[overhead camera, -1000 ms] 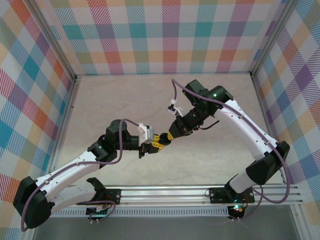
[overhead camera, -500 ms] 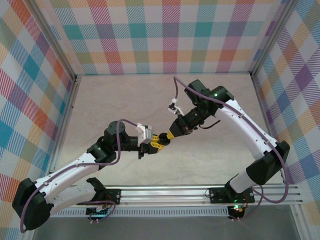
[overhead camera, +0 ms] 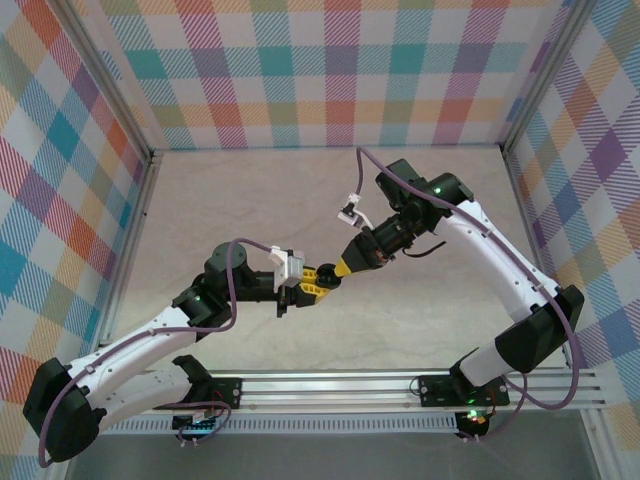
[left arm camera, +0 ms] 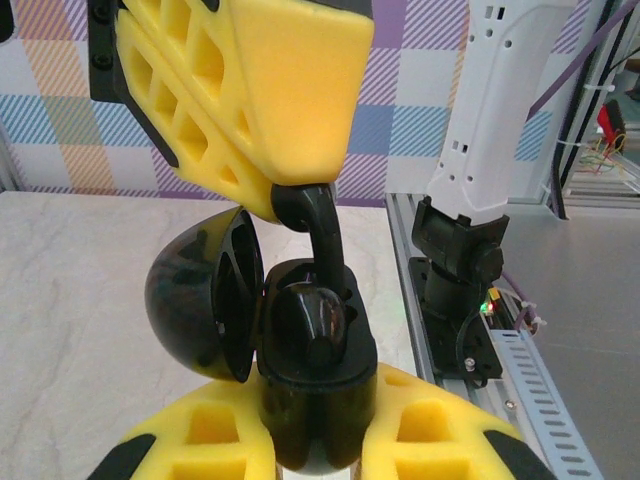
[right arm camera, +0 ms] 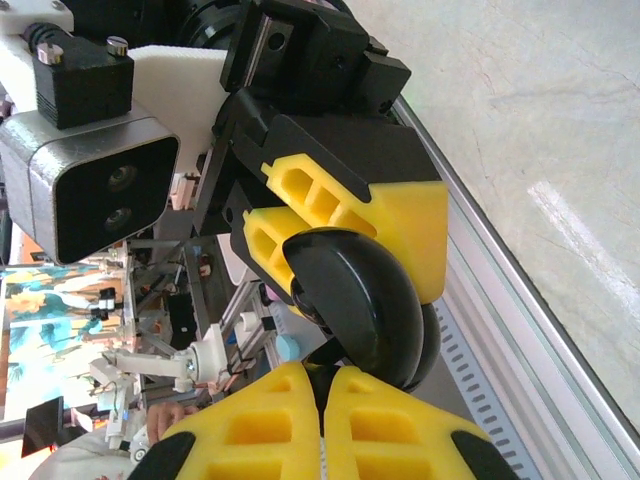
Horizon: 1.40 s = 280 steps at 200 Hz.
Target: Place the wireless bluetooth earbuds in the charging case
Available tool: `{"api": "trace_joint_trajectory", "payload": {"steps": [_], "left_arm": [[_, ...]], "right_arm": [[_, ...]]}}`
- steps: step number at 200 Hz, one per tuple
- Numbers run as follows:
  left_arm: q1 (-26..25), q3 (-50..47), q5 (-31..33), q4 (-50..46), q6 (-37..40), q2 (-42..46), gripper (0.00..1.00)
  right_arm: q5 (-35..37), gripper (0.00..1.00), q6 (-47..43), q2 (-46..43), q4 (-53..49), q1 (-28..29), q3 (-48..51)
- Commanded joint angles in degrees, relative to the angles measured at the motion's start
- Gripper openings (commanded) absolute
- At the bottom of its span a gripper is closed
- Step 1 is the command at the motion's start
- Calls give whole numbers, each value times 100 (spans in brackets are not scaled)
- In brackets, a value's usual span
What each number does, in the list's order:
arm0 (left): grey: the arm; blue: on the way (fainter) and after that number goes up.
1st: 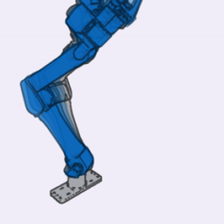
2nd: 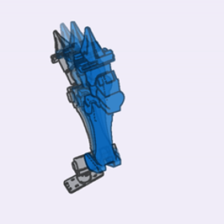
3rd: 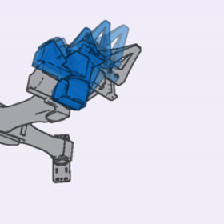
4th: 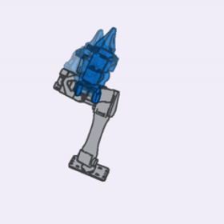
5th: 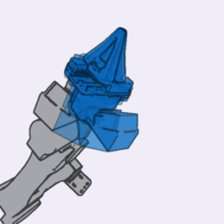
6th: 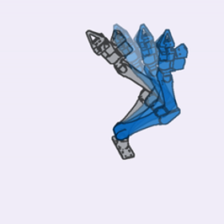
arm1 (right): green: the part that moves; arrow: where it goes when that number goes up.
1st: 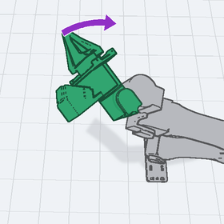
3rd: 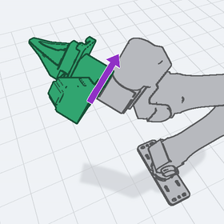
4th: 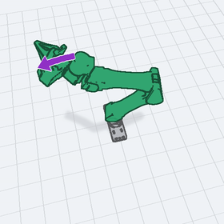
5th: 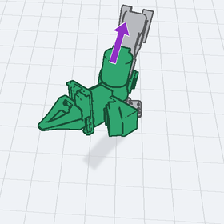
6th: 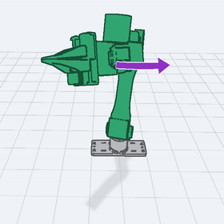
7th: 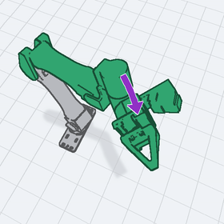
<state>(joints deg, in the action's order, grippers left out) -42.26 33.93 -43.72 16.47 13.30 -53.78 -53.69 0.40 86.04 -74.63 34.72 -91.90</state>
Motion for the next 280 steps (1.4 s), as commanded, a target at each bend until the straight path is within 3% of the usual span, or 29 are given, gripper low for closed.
{"api": "trace_joint_trajectory", "payload": {"steps": [1, 77, 174, 228, 280], "left_arm": [[-131, 83, -270, 524, -6, 133, 0], [-133, 153, -308, 550, -10, 8, 0], [-130, 206, -233, 576, 4, -118, 0], [-125, 215, -222, 574, -2, -151, 0], [-131, 210, -206, 585, -4, -138, 0]], "right_arm": [[-239, 7, -262, -17, 29, -1, 67], [982, 8, -160, 93, 67, 82, 131], [1274, 9, 150, -67, 694, 376, 230], [1673, 21, 301, -237, 937, 395, 173], [2029, 24, 294, -414, 959, 391, 93]]}}
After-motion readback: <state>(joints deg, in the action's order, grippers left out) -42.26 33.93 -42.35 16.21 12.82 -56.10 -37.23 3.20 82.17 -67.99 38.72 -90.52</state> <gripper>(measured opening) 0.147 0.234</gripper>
